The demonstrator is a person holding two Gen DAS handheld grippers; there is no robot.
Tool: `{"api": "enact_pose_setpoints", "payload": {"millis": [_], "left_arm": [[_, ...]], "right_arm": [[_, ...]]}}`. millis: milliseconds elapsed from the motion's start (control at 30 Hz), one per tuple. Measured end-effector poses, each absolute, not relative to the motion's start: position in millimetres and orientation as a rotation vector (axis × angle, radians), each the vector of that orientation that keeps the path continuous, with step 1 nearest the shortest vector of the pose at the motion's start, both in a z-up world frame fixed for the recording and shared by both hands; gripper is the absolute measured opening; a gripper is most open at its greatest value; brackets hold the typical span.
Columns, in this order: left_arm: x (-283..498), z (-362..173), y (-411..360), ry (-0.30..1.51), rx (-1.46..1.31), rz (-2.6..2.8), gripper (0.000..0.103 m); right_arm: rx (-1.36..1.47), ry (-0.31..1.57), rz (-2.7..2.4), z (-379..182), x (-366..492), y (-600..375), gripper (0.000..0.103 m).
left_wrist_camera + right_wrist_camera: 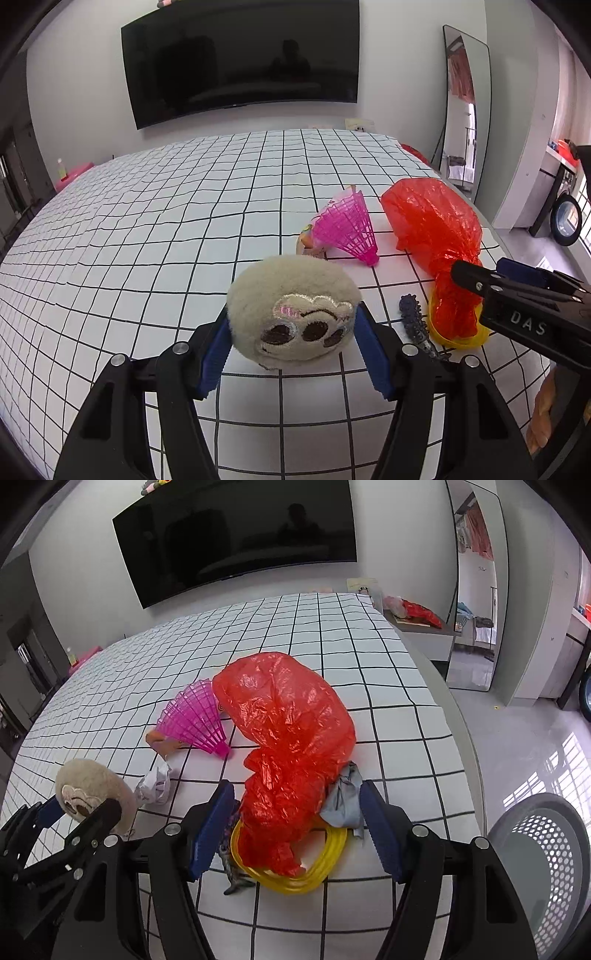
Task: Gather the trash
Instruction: 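Grasp the red plastic bag with the right tool and lift it, then carry the red bag with the right tool over the basket while the left tool holds the plush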
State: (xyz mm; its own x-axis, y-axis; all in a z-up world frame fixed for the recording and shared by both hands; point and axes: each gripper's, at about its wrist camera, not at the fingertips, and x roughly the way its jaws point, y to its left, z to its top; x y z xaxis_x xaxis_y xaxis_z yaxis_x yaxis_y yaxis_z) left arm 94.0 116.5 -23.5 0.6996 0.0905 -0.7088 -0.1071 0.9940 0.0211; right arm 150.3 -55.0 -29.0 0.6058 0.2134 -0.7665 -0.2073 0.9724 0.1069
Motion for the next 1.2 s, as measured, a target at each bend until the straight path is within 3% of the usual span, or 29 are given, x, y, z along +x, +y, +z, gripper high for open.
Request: {"api": "enact_pose_setpoints", "payload": {"millis": [200, 333, 433, 1200], "left_arm": [[92, -27, 126, 0.793, -0.053, 0.120, 0.061], [92, -28, 127, 0.794, -0.056, 0.116, 0.061], [91, -28, 127, 0.796, -0.054, 0.110, 0.061], [73, -12, 107, 0.771, -0.057, 0.046, 0.061]], "right_arm": [[-0.061, 0.894, 0.185, -40, 164, -39, 0.067], [-0.085, 0.909, 0.186, -44, 166, -34, 0.044], [-0.099, 0.889, 0.184, -41, 163, -33, 0.040], [0.067, 0.772, 0.161, 23, 105, -101, 0.039]]}}
